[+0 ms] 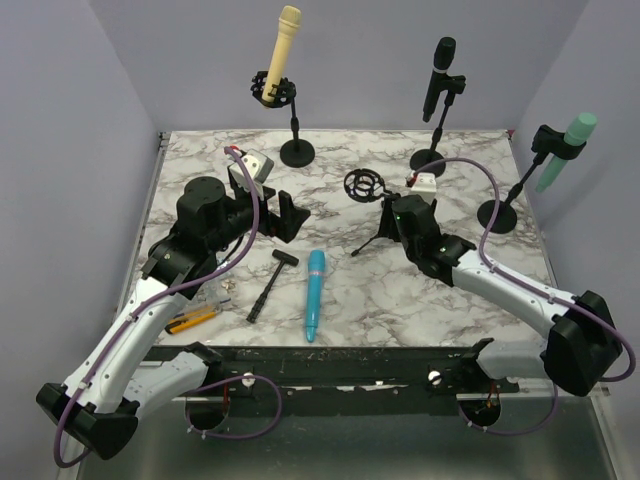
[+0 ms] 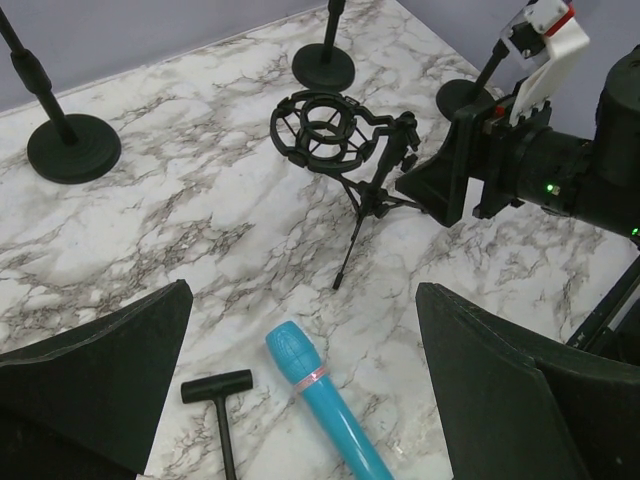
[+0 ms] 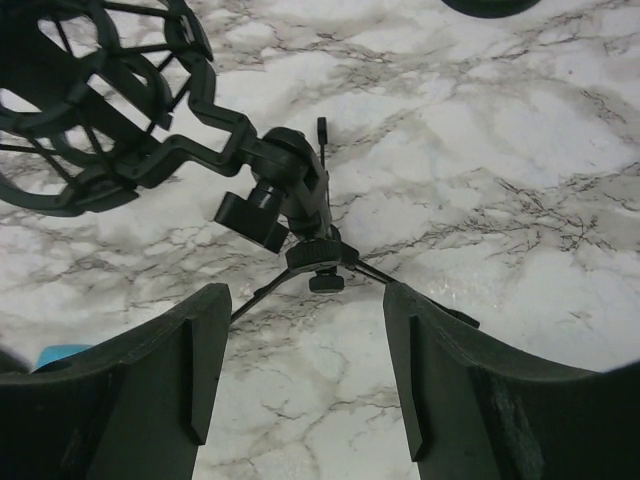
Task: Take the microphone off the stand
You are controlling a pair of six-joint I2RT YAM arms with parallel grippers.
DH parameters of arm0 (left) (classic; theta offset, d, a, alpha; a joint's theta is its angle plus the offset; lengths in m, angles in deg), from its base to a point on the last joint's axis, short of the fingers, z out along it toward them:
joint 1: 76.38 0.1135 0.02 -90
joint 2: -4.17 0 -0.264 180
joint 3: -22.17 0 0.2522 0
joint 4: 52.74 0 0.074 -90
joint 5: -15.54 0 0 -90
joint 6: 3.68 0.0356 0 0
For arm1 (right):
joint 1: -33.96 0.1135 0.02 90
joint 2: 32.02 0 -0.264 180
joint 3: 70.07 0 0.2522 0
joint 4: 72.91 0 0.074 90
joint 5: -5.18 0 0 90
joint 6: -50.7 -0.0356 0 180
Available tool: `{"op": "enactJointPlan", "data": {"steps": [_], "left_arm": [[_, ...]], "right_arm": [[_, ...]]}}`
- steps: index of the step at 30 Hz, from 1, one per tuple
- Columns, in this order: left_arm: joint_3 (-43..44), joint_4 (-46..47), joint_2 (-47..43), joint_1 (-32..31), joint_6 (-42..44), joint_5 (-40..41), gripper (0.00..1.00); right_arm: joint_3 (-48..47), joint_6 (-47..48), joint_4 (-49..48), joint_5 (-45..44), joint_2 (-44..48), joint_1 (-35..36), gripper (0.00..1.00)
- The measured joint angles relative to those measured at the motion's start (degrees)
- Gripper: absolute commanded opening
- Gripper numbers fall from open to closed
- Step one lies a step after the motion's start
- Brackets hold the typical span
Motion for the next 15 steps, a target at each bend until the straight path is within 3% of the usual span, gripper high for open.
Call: {"op": "enactJointPlan", "data": {"steps": [8, 15], "left_arm": [[0.0, 0.0, 0.0, -0.2, 0.0, 0.0, 0.99], [0.0, 0.0, 0.0, -0.2, 0.0, 0.0, 0.99]], "right_arm": [[6.1, 2.2, -12.4, -3.4, -4.0, 0.0, 0.65], [8.0, 4.2, -26.3, -7.1, -8.6, -0.1, 0.54]]}}
